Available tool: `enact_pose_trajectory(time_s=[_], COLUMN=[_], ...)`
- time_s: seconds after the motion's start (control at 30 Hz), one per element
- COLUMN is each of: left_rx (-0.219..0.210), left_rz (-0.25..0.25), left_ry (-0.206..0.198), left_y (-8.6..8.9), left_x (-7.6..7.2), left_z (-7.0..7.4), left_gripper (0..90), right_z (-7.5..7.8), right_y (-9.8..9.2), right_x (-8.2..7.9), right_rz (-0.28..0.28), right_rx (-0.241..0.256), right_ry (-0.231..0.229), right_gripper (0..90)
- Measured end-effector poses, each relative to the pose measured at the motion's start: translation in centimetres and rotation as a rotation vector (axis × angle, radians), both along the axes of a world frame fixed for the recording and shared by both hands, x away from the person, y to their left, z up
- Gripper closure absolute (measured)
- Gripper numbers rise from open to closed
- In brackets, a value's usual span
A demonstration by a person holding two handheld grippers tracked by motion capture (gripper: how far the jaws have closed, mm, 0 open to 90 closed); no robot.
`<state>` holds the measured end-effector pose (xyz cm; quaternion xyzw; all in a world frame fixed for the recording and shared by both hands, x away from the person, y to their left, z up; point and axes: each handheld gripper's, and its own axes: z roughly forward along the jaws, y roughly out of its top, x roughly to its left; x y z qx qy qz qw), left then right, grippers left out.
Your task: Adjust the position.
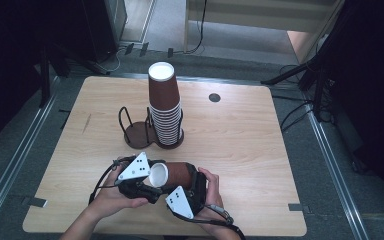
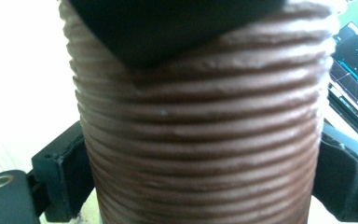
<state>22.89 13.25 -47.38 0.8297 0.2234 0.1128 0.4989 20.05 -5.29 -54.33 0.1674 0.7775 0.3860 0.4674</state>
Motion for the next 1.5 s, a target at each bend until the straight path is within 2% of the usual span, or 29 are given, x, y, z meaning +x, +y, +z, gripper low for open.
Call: enact_pose_trajectory(time_s=[0.07, 0.2, 0.3, 0.5, 0.77, 0.93, 1.07, 1.23, 1.3, 1.47, 1.5], left_rx=[-0.026, -0.039, -0.048, -0.076, -0.135, -0.160, -0.184, -0.206, -0.221, -0.259, -0.259], left_rz=[0.000, 0.006, 0.033, 0.031, 0.085, 0.122, 0.136, 0.153, 0.161, 0.167, 0.167], left_ry=[0.004, -0.010, -0.010, -0.007, -0.008, -0.022, -0.023, -0.031, -0.033, -0.065, -0.065], left_y=[0.1, 0.1, 0.3, 0.6, 1.4, 1.7, 1.9, 2.0, 2.1, 2.2, 2.2], left_x=[0.0, 0.0, 0.1, 0.3, 0.9, 1.0, 1.3, 1.6, 1.8, 2.0, 2.0], left_z=[-0.1, -0.2, -0.2, -0.2, -0.2, 0.0, 0.0, -0.3, -0.3, -0.3, -0.3], left_gripper=[22.5, 22.7, 22.7, 22.7, 22.8, 22.9, 22.9, 22.8, 22.8, 22.8, 22.9], right_z=[0.2, 0.5, 0.6, 1.1, 2.6, 3.6, 4.3, 5.0, 5.2, 5.5, 5.5], right_y=[-0.1, -0.2, -0.3, -0.5, -1.1, -1.6, -2.3, -3.4, -3.9, -4.6, -4.6], right_x=[0.0, -0.1, -0.1, -0.2, -0.7, -0.9, -0.8, -0.4, -0.2, 0.2, 0.2], right_rz=[-0.007, -0.004, 0.002, -0.002, 0.028, 0.028, 0.007, -0.054, -0.091, -0.156, -0.156], right_rx=[0.004, 0.007, 0.007, 0.020, 0.044, 0.101, 0.152, 0.243, 0.308, 0.396, 0.396], right_ry=[0.011, 0.017, 0.011, -0.004, 0.001, 0.019, 0.022, 0.024, 0.055, 0.089, 0.089], right_gripper=[6.1, 0.3, 0.0, 0.0, 0.0, 0.0, 0.0, 0.0, 0.0, 0.0, 0.0])
